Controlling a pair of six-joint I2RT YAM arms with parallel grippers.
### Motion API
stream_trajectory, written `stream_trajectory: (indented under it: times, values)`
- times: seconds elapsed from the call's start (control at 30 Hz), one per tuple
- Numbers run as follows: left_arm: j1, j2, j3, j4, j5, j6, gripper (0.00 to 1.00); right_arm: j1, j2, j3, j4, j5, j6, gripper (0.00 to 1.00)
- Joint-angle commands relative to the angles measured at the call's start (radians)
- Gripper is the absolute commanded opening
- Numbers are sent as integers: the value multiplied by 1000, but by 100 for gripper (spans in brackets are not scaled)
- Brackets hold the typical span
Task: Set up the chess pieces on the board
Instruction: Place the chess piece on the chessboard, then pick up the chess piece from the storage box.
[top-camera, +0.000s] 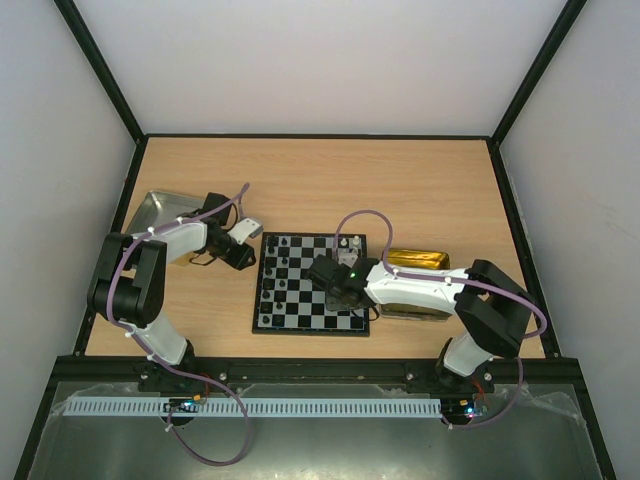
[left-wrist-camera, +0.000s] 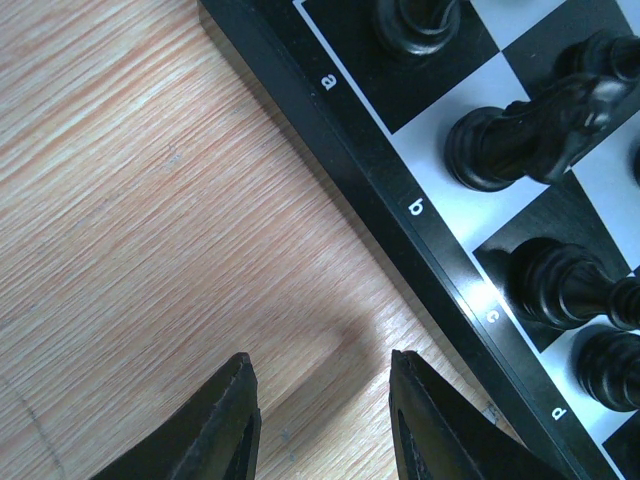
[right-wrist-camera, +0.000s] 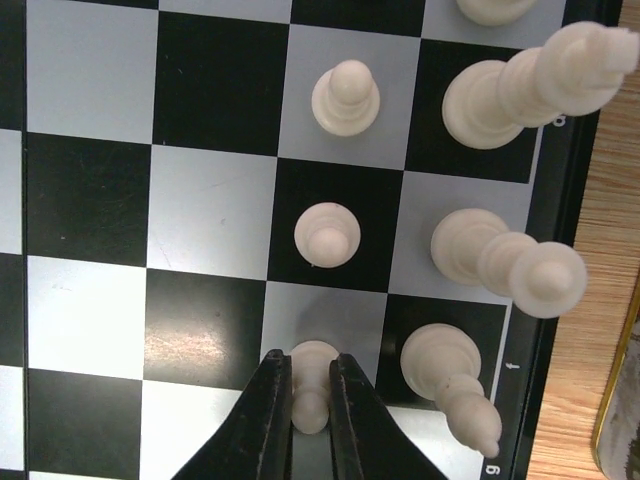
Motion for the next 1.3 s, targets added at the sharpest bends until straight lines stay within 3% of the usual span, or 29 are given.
stream_trajectory:
  times: [0.0,0.2,0.73,0.9,1.1,1.27]
  values:
    - [7,22,-28,-55,-49,-7,38,3,17,-3,4,36,-3,11]
    - [7,26,-27,-55,-48,-6,38,2,13,6,-1,43,-4,16]
    - [7,38,-25,-53,-49,-7,38,-37,-132,109,-115,101,-21,13]
    - [6,37,-23,-55,-44,-6,38,-205,-255,13,-185,174,28,14]
    - [4,38,-20,-53,-36,-4,38,-488,-352,-166,-129,91,3,16]
    - [4,30,-27,-49,-33,-1,38,-595,-359,-172,-117,104,-31,17]
